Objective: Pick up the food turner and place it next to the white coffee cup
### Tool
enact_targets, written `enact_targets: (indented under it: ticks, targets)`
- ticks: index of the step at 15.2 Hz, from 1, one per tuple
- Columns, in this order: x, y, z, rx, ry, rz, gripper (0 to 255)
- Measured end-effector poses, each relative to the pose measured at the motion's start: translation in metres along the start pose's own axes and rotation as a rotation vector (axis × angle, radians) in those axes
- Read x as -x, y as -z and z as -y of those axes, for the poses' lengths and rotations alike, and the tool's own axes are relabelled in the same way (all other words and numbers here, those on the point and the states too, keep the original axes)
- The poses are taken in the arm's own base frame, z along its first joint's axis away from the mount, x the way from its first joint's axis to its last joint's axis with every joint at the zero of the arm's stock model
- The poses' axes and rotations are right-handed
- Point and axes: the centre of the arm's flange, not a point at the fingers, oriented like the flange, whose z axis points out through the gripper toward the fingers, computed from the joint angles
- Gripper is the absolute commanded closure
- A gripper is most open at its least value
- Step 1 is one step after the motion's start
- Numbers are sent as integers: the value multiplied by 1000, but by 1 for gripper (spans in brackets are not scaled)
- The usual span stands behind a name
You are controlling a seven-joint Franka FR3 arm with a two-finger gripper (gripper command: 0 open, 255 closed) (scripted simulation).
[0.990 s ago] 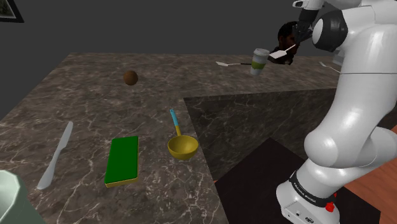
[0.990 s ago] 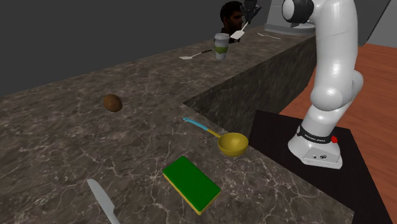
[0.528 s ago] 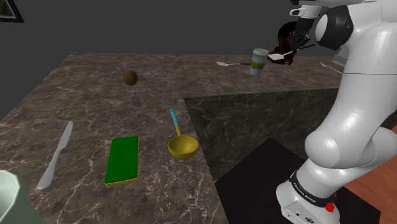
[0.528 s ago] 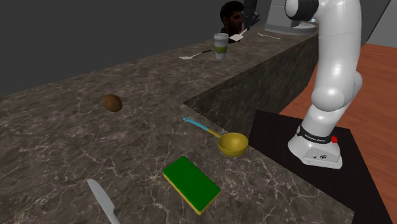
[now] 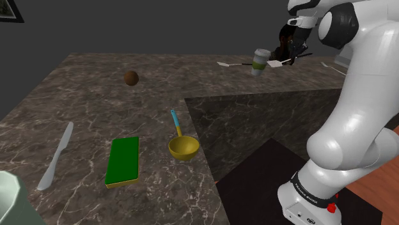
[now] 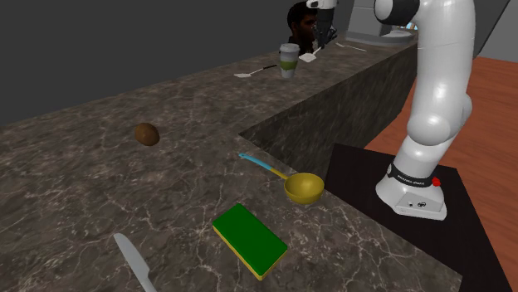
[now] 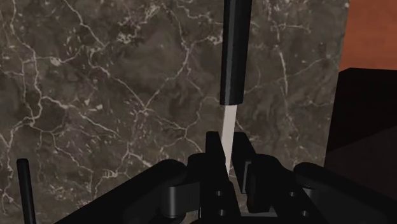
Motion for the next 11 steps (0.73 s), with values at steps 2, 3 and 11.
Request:
enact_targets:
  ticks: [2, 3, 11]
  targets:
    - [-2, -9, 0, 0, 0, 0, 255]
    - [-1, -15, -1, 0, 0, 0, 255]
    - [-4, -57, -1, 0, 0, 0, 255]
